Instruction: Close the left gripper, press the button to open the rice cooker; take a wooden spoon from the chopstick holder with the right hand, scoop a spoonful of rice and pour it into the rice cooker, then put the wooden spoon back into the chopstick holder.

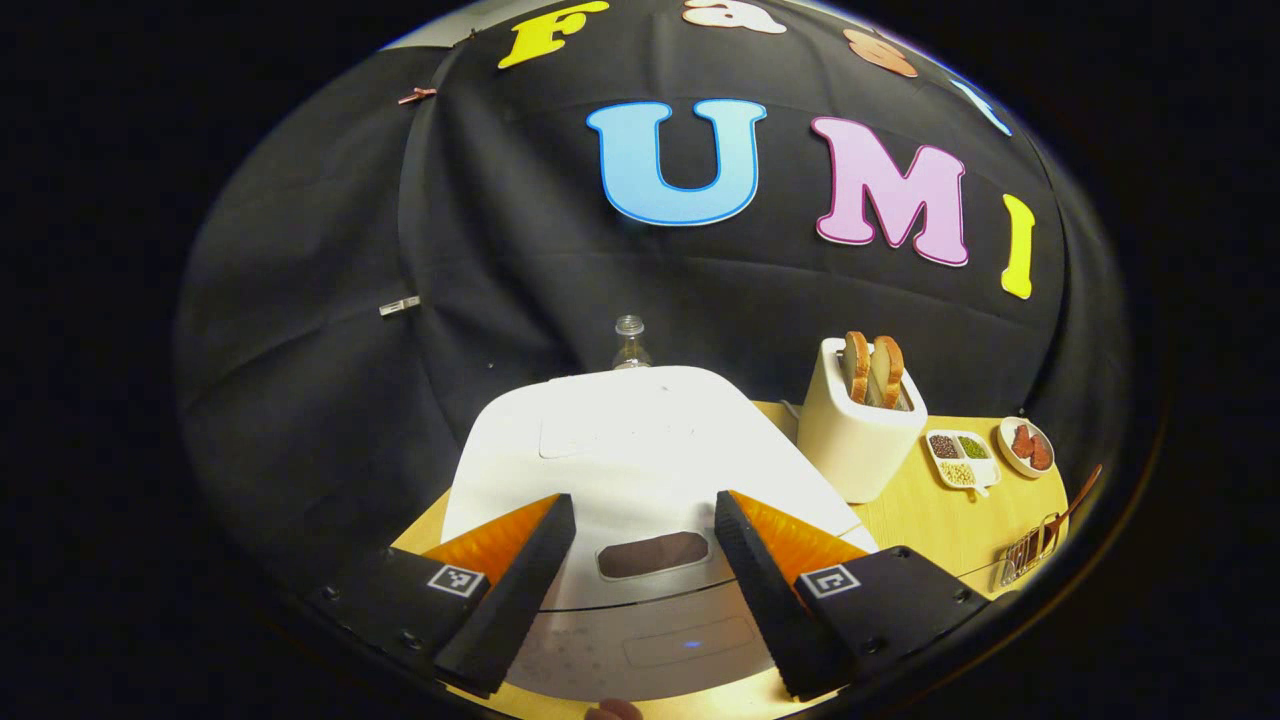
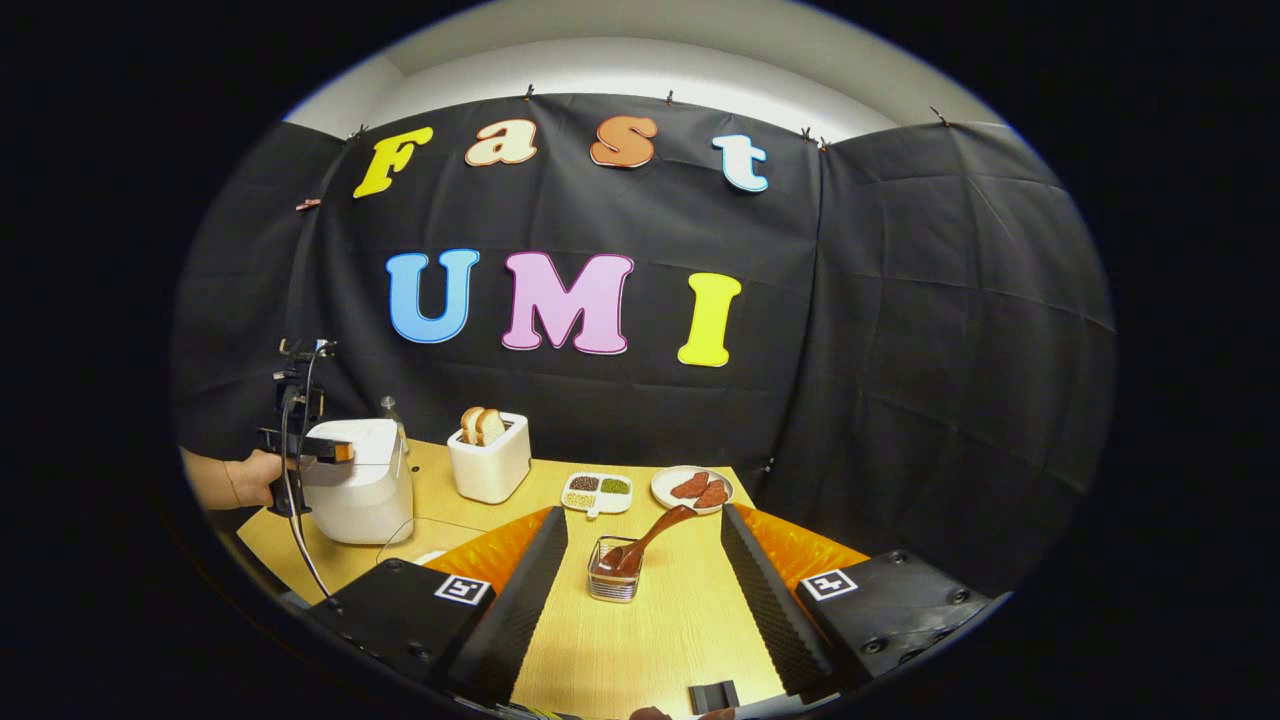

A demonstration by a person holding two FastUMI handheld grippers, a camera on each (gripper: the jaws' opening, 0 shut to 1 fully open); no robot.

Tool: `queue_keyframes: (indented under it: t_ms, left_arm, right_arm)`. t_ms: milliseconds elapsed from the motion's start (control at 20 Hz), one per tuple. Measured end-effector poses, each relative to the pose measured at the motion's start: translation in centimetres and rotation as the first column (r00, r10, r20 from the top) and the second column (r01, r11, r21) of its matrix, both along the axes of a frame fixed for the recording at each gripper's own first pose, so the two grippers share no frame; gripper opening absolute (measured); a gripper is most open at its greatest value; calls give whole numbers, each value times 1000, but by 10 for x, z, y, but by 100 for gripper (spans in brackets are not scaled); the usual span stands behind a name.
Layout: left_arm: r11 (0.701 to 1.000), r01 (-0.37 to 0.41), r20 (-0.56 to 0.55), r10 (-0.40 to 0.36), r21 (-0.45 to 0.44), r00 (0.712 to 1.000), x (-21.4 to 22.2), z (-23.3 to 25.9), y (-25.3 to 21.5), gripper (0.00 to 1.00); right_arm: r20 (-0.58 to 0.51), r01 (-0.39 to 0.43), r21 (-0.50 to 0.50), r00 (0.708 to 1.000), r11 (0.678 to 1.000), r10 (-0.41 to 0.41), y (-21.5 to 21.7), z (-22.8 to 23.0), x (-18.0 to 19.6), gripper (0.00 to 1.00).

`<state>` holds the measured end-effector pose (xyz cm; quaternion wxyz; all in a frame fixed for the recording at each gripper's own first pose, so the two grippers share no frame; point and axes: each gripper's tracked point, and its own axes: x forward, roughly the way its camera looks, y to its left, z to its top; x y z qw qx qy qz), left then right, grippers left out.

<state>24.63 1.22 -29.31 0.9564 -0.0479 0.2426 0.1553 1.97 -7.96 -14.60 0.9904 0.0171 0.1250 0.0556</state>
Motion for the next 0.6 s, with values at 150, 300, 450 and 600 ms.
queue_keyframes:
  t_ms: [150,300,450,600]
  left_arm:
    - [1000,-6,20,6,24,1000,-3,-3,-2,100]
    - [999,-6,41,4,48,999,-3,-4,-3,100]
    - [998,14,48,-17,56,999,-2,-1,-6,100]
    - [998,39,67,-42,51,997,-11,8,-8,98]
  right_arm:
    - [-11,7,4,1000,1000,-7,-6,-3,-3,96]
    - [-15,15,12,1000,1000,-15,-12,-4,-7,96]
    - [-3,19,17,1000,1000,-19,-15,1,-9,96]
    - [2,24,42,1000,999,-24,-15,6,-9,96]
